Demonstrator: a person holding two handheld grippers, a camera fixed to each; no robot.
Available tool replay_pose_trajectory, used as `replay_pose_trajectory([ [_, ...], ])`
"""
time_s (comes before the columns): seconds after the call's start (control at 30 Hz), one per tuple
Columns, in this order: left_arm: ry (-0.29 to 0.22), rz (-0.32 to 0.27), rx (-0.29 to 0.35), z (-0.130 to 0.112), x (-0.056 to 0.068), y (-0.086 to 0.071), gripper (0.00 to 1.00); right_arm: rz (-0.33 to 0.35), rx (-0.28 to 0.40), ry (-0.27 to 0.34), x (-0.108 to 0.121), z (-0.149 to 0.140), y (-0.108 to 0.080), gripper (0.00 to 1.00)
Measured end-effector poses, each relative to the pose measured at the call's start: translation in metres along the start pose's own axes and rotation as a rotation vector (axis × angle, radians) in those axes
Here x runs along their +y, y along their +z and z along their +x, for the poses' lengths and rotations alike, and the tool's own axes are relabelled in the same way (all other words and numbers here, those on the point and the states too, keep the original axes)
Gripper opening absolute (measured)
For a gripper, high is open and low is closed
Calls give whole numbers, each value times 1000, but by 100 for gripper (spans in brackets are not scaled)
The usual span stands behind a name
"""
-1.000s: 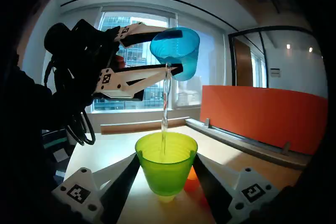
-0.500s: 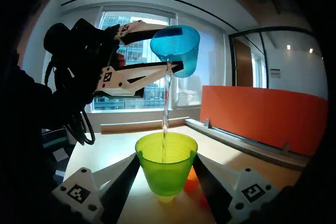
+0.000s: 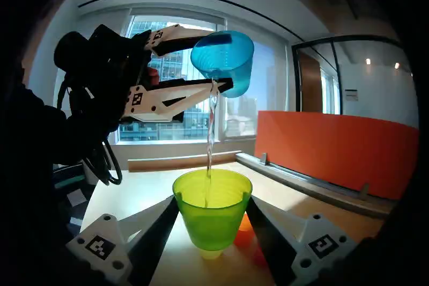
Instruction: Pour water
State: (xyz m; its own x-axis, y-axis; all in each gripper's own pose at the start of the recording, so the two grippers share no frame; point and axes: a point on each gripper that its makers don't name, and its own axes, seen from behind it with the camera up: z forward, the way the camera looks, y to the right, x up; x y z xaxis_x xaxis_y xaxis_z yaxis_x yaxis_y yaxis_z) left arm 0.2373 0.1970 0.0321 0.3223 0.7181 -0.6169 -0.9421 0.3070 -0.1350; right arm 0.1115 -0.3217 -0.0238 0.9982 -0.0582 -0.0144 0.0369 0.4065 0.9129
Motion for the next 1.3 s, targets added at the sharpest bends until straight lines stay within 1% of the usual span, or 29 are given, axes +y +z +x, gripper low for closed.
replay_pose_trajectory([
  [0.57, 49, 5, 3, 2, -6, 1, 86, -1, 6, -6, 0, 2, -2, 88],
  [0.97, 93, 5, -2, 3, -7, 0, 86, 0, 8, -11, -1, 2, -2, 88],
  [1.3, 125, -1, 2, 5, -6, -1, 86, 1, 10, -10, -2, 2, -1, 88],
])
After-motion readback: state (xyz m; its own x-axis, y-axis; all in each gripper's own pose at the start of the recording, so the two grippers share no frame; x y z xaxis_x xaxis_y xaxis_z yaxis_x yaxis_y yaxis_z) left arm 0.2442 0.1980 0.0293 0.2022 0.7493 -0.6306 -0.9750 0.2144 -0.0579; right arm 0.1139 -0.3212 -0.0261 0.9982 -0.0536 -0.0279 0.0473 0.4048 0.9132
